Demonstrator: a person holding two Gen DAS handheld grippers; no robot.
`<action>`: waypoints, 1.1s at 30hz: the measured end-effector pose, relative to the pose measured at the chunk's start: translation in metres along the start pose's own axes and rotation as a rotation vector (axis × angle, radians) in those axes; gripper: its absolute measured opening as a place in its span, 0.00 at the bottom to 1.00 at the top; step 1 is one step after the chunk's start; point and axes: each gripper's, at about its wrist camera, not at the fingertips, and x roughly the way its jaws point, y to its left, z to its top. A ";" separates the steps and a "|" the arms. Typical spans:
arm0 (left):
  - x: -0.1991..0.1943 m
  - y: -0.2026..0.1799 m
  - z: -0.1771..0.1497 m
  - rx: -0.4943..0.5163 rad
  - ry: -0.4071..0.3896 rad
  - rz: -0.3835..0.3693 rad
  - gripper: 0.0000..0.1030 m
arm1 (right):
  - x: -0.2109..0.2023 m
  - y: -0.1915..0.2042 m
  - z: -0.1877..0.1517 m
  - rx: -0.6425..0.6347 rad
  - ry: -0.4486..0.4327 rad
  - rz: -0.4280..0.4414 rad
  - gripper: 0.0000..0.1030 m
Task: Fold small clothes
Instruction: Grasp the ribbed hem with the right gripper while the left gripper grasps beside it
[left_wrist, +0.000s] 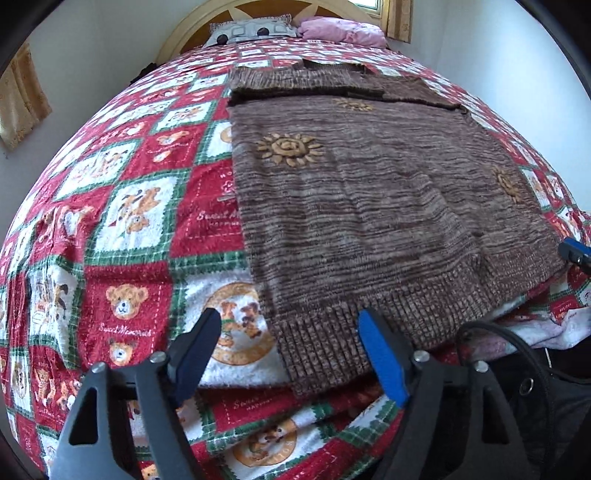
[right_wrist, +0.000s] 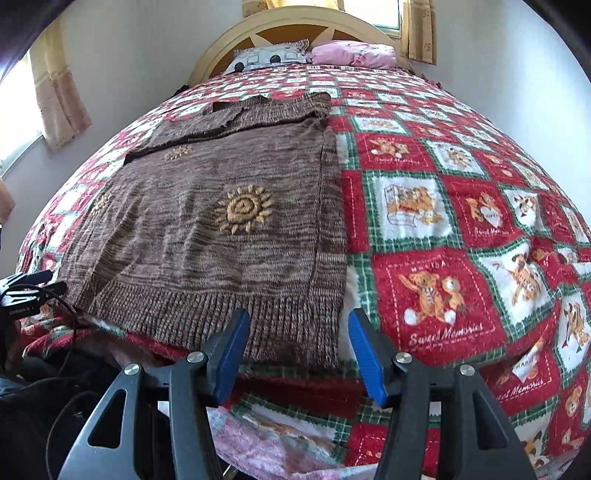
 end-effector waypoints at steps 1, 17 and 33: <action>0.000 0.001 0.000 -0.006 0.002 -0.004 0.77 | 0.000 0.001 -0.001 -0.003 -0.004 -0.001 0.55; -0.001 0.002 -0.005 -0.034 0.020 -0.085 0.59 | -0.001 0.002 -0.006 0.001 -0.015 0.031 0.18; -0.011 -0.001 -0.002 0.005 -0.027 -0.152 0.10 | -0.011 -0.020 -0.005 0.120 -0.071 0.163 0.07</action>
